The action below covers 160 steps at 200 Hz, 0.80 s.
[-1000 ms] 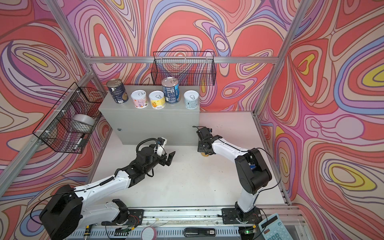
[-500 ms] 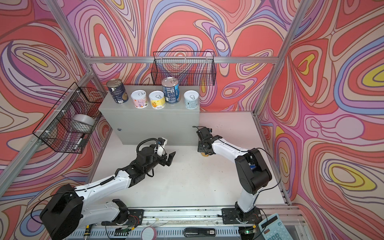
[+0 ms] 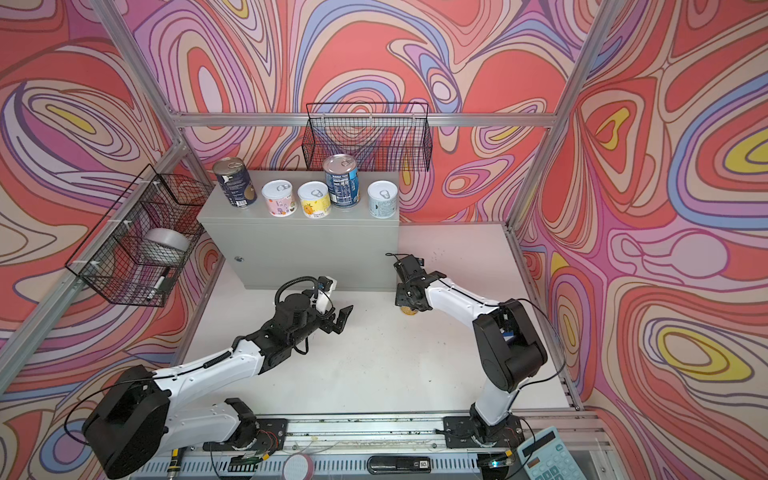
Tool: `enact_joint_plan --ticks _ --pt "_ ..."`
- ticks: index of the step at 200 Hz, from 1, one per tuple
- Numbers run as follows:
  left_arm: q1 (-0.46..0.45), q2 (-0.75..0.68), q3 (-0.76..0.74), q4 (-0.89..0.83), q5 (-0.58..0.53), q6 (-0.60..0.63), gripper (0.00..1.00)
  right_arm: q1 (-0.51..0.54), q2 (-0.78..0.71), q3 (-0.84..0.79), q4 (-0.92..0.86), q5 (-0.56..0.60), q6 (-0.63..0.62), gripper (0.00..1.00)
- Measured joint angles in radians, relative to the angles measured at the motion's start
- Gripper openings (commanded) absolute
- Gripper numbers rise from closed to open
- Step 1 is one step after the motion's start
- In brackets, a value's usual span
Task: Place and organize the canned foods onto the counter
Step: 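Close the right gripper on the yellow-and-white can beside the cabinet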
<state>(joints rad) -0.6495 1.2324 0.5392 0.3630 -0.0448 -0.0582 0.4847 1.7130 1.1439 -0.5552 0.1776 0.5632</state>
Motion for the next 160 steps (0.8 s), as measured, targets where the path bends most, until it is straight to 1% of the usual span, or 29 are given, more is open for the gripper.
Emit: enact_joint_plan --ticks 37,81,160 --pt "0.0 0.023 0.0 0.004 0.012 -0.002 1.0 0.0 -0.023 -0.021 -0.002 -0.006 0.002 0.4" --pt "0.0 0.04 0.001 0.005 0.041 -0.003 1.0 0.0 -0.088 -0.055 -0.006 -0.002 0.002 0.4" --pt "0.0 0.039 0.002 0.013 0.043 -0.003 1.0 0.0 -0.164 -0.116 0.003 -0.016 0.003 0.4"
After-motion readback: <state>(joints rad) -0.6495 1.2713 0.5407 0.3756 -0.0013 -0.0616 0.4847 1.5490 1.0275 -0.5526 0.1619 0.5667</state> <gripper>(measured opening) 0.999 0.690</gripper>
